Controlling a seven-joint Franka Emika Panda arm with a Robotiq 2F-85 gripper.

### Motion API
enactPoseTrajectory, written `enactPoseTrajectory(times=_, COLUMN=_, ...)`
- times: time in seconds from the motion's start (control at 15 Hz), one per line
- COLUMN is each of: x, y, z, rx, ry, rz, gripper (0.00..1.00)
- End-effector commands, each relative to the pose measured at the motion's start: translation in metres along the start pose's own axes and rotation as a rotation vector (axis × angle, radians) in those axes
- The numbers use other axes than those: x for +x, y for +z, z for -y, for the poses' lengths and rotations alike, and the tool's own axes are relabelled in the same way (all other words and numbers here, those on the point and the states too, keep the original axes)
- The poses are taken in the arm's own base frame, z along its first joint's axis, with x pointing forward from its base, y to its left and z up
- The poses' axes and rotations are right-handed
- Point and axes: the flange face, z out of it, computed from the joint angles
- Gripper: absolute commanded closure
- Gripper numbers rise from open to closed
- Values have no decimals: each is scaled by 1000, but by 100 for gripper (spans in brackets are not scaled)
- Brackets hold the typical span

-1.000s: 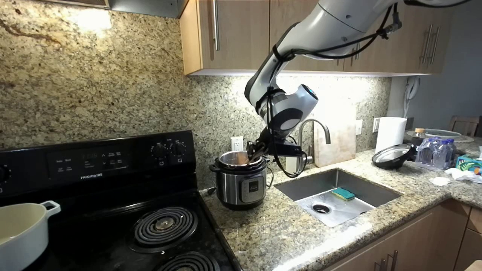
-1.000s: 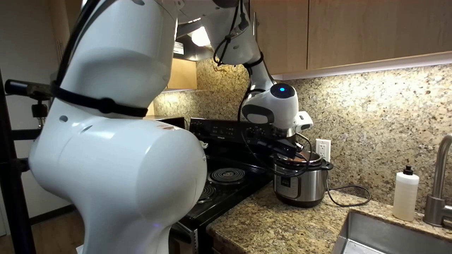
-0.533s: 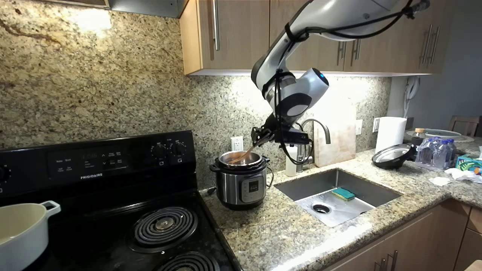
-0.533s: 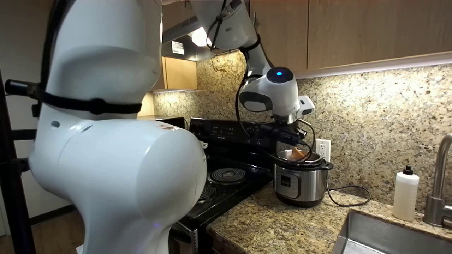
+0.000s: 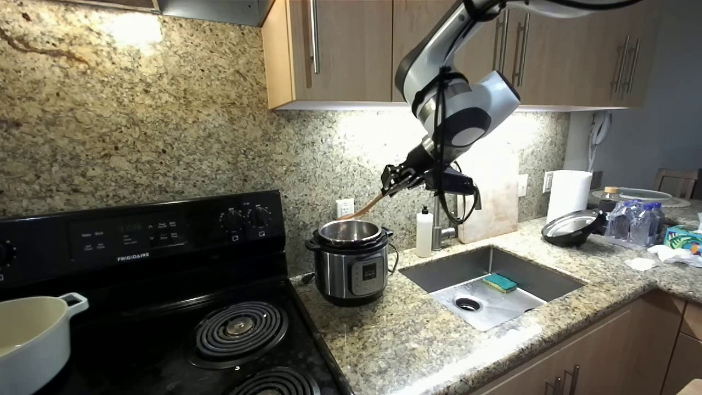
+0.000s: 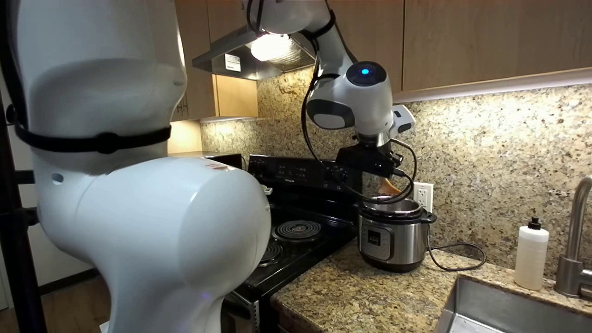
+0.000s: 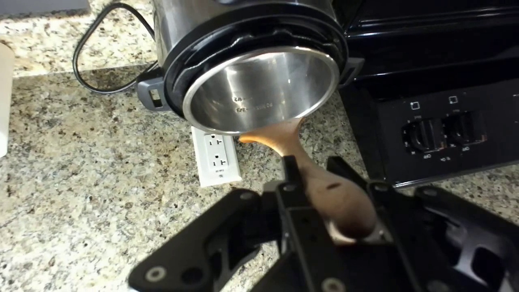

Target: Remove the wooden spoon from the cooker and pot it on the counter

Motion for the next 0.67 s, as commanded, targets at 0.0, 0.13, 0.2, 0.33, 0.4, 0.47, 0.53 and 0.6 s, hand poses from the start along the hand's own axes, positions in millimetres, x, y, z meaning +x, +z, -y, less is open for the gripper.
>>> enactPoseTrajectory(times=0.0, x=-27, y=-42, z=-5, rx=64, ry=-44, rz=9, gripper=91)
enactPoseTrajectory(times=0.13, x=-41, y=-61, z=-8, rx=104, ry=-66, rz=15, gripper=91)
enactPoseTrajectory(times=0.2, x=-47, y=-68, z=-10, rx=119, ry=-76, rz=22, gripper=91)
enactPoseTrajectory(times=0.33, x=-60, y=-84, z=-13, rx=138, ry=-107, rz=34, gripper=91)
enactPoseTrajectory(times=0.4, x=-66, y=-90, z=-15, rx=150, ry=-120, rz=45, gripper=91)
enactPoseTrajectory(times=0.47, x=-70, y=-95, z=-16, rx=164, ry=-136, rz=55, gripper=91)
enactPoseTrajectory(times=0.53, x=-75, y=-100, z=-16, rx=177, ry=-151, rz=66, gripper=92)
enactPoseTrajectory(times=0.6, x=-78, y=-104, z=-16, rx=189, ry=-159, rz=71, gripper=92)
